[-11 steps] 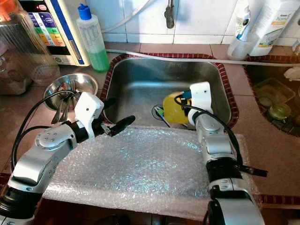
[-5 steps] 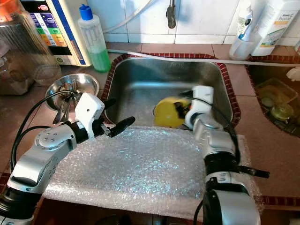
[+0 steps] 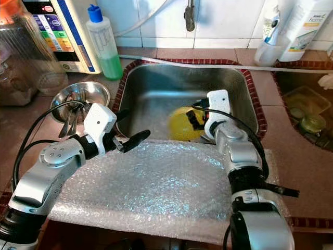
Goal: Kitchen organization
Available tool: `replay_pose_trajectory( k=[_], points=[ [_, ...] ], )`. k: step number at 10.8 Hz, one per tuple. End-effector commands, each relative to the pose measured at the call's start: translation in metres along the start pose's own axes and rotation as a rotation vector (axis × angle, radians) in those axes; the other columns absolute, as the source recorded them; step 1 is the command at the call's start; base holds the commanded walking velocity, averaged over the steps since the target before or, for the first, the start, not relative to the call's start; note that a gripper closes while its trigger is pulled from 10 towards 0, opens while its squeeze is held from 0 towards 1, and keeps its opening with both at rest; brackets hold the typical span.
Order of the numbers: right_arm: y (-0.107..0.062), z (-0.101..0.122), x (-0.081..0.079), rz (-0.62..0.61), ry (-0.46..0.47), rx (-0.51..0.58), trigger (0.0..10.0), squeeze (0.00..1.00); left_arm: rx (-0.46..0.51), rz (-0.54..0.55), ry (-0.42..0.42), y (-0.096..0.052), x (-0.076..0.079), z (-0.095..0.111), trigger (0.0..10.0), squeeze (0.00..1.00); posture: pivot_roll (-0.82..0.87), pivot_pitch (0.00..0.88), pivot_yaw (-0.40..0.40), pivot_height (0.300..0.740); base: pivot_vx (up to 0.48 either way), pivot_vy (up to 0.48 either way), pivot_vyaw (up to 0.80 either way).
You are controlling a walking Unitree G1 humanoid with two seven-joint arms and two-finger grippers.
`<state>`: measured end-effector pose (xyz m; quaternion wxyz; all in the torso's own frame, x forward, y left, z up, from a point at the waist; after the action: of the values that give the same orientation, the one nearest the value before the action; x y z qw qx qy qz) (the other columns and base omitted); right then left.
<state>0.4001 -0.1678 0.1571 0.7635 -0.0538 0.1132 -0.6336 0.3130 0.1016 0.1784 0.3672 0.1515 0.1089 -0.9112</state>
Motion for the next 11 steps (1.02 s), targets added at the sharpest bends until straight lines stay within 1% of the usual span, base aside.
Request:
replay_pose_trajectory(
  k=[1,2,3,4,5,6,7,8,9,10,11],
  points=[
    [0.001,0.007,-0.01,0.058,-0.102,0.0,10.0,1.0,0.01,-0.002,0.016,-0.001,0.001,0.004,10.0,1.0,-0.12,0.196,0.09,0.74,0.0,0.0,0.0],
    [0.002,0.009,-0.007,0.046,-0.031,0.009,10.0,1.0,0.011,0.001,0.016,0.0,0.001,0.005,10.0,1.0,-0.12,0.195,0.088,0.74,0.0,0.0,0.0],
    [0.002,0.006,-0.002,0.006,-0.051,-0.008,10.0,1.0,0.011,0.003,0.019,0.0,0.0,0.005,10.0,1.0,-0.12,0.195,0.087,0.74,0.0,0.0,0.0],
    [0.002,0.007,-0.001,0.0,-0.113,-0.011,10.0,1.0,0.012,0.003,0.017,0.0,0.001,0.005,10.0,1.0,-0.12,0.194,0.085,0.74,0.0,0.0,0.0],
    [0.003,0.004,-0.004,0.025,-0.102,-0.043,10.0,1.0,0.012,0.007,0.02,0.0,0.0,0.005,10.0,1.0,-0.12,0.193,0.085,0.74,0.0,0.0,0.0],
    [0.003,0.003,-0.007,0.052,-0.091,-0.04,10.0,1.0,0.012,0.008,0.021,0.001,0.0,0.005,10.0,1.0,-0.12,0.194,0.084,0.74,0.0,0.0,0.0],
    [0.001,-0.001,-0.016,0.134,-0.08,-0.071,10.0,1.0,0.013,0.01,0.024,0.001,0.0,0.005,10.0,1.0,-0.12,0.193,0.084,0.74,0.0,0.0,0.0],
    [0.0,-0.011,-0.023,0.179,-0.061,-0.134,10.0,1.0,0.014,0.01,0.022,0.001,0.0,0.005,10.0,1.0,-0.13,0.192,0.084,0.74,0.0,0.0,0.0],
    [0.003,-0.008,-0.006,0.029,-0.138,-0.097,10.0,1.0,0.012,0.007,0.024,0.002,0.0,0.005,10.0,1.0,-0.12,0.192,0.083,0.74,0.0,0.0,0.0],
    [0.002,-0.007,0.0,0.012,-0.175,-0.103,10.0,1.0,0.012,0.01,0.026,0.002,-0.001,0.005,10.0,1.0,-0.12,0.19,0.086,0.74,0.0,0.0,0.0],
    [0.002,-0.002,0.006,-0.023,-0.219,-0.081,10.0,1.0,0.011,0.012,0.03,0.002,-0.001,0.005,10.0,1.0,-0.12,0.188,0.086,0.74,0.0,0.0,0.0]
  ],
)
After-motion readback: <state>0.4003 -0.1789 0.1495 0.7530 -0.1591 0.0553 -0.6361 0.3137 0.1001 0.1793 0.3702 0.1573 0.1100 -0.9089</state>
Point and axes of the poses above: a point about 5 cm out from each wrist's last joint towards the gripper, its own y axis pointing out of the wrist towards the gripper, its own z axis along the axis of the wrist's last joint, x = y × z, the point moved 2 cm from there along y, pointing out of the wrist towards the gripper, and after that the axes turned 10 degrees about y, right-handed, at the moved point
